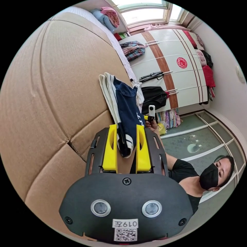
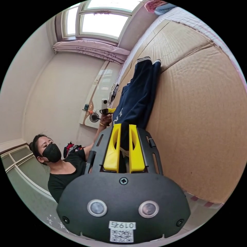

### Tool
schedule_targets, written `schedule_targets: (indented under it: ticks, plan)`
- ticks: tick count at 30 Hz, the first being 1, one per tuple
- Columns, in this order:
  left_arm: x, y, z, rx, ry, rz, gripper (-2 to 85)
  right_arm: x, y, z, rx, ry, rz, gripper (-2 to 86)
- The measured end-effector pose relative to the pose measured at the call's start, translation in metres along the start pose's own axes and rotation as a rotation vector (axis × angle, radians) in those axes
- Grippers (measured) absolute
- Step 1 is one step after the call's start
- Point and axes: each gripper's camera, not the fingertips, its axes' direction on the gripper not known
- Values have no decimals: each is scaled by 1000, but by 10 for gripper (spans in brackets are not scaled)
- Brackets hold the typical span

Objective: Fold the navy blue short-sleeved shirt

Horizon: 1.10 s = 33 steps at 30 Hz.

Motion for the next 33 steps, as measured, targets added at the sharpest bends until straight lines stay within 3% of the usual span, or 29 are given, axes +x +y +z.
schedule_targets:
  ticks: [5,9,16,23,26,33]
  plan:
    - [6,-8,6,-35,-105,9,51,17,-18,-12,-8,0,13,20]
    - [2,-8,5,-20,-91,16,26,38,-27,-18,-7,10,43,16]
    - [2,-7,6,-22,-87,22,14,63,-74,-46,114,52,41,75]
    - [0,-6,5,-13,-75,16,11,113,-161,-8,53,106,82,57]
    - [2,-5,4,-13,-85,20,11,133,-182,5,33,132,82,12]
    - [-1,-4,1,-1,-86,-6,10,198,-206,20,69,122,108,13]
